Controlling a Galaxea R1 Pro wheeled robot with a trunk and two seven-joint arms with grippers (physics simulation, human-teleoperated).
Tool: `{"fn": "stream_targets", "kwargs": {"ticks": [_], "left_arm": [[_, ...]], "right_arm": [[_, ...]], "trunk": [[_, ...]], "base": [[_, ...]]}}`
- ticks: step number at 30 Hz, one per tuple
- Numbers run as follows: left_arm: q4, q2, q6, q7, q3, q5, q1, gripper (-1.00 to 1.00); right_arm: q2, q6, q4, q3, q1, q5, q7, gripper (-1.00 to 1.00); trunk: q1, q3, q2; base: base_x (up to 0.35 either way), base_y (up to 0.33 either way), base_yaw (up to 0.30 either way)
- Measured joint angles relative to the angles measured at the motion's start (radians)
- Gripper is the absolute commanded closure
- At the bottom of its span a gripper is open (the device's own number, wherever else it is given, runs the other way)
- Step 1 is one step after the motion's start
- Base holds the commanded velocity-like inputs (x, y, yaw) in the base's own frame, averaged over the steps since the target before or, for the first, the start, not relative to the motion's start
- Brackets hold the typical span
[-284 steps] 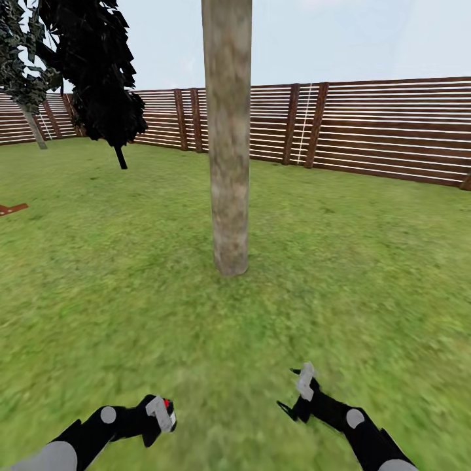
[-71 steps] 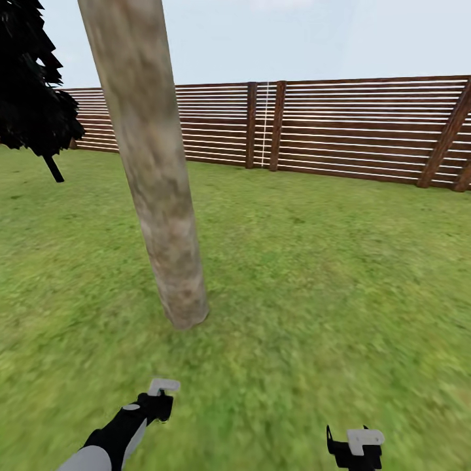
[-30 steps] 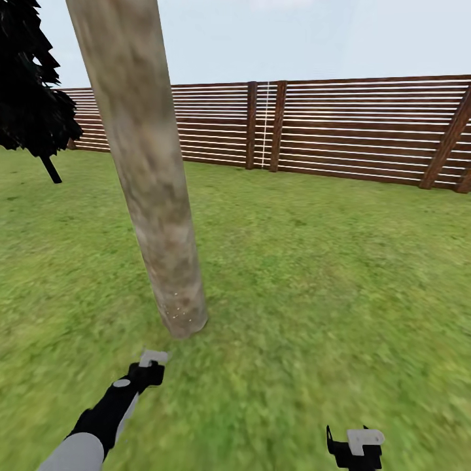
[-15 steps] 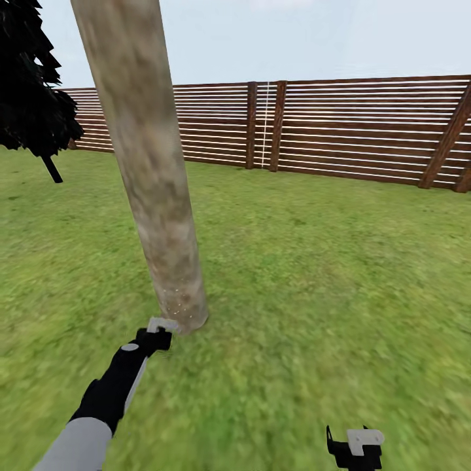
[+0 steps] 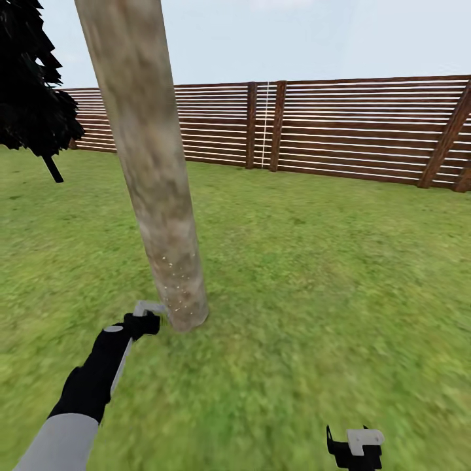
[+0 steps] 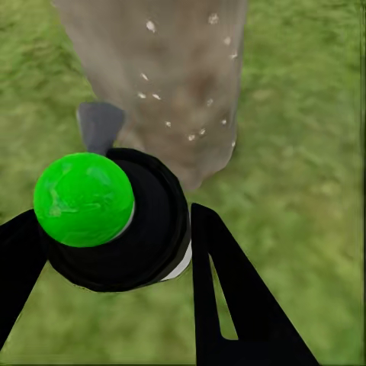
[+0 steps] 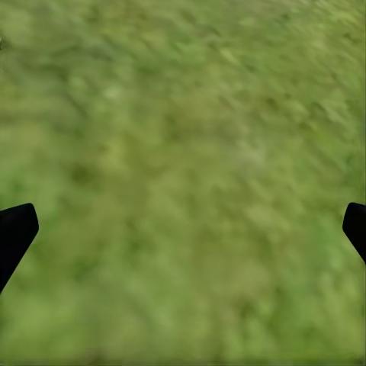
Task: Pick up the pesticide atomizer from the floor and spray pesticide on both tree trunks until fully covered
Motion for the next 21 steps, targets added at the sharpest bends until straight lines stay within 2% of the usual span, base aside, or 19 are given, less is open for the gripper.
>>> {"fn": "stream_targets", "kwargs": {"ticks": [2, 3, 10, 12, 17, 19, 21], "left_arm": [[-0.040, 0.025, 0.018, -0.036, 0.001, 0.003, 0.006, 1.00], [-0.049, 0.028, 0.022, -0.045, -0.002, 0.005, 0.009, 1.00], [-0.094, 0.000, 0.038, -0.053, -0.009, 0.006, 0.000, 1.00], [-0.111, 0.000, 0.061, -0.053, -0.009, 0.005, 0.000, 1.00], [-0.219, 0.024, 0.163, -0.054, -0.002, -0.001, 0.000, 1.00], [-0.229, 0.015, 0.172, -0.055, -0.018, 0.011, 0.001, 1.00], [-0.232, 0.008, 0.181, -0.055, -0.079, 0.016, 0.001, 1.00]], "right_arm": [[0.000, -0.001, 0.000, 0.000, 0.000, 0.000, 0.000, -1.00], [0.000, 0.000, -0.001, 0.000, 0.000, 0.000, 0.000, -1.00], [0.000, 0.000, -0.001, 0.000, 0.000, 0.000, 0.000, -1.00], [0.000, 0.000, -0.001, 0.000, 0.000, 0.000, 0.000, -1.00], [0.000, 0.000, -0.001, 0.000, 0.000, 0.000, 0.000, -1.00], [0.000, 0.000, -0.001, 0.000, 0.000, 0.000, 0.000, -1.00], [0.000, -0.001, -0.001, 0.000, 0.000, 0.000, 0.000, -1.00]], "trunk": [[0.000, 0.000, 0.000], [0.000, 0.000, 0.000], [0.000, 0.000, 0.000], [0.000, 0.000, 0.000], [0.000, 0.000, 0.000], [0.000, 0.000, 0.000], [0.000, 0.000, 0.000]], "base": [[0.000, 0.000, 0.000], [-0.005, 0.000, 0.000], [-0.206, 0.000, 0.000], [-0.028, 0.000, 0.000], [-0.002, 0.000, 0.000], [0.000, 0.000, 0.000], [0.000, 0.000, 0.000]]}}
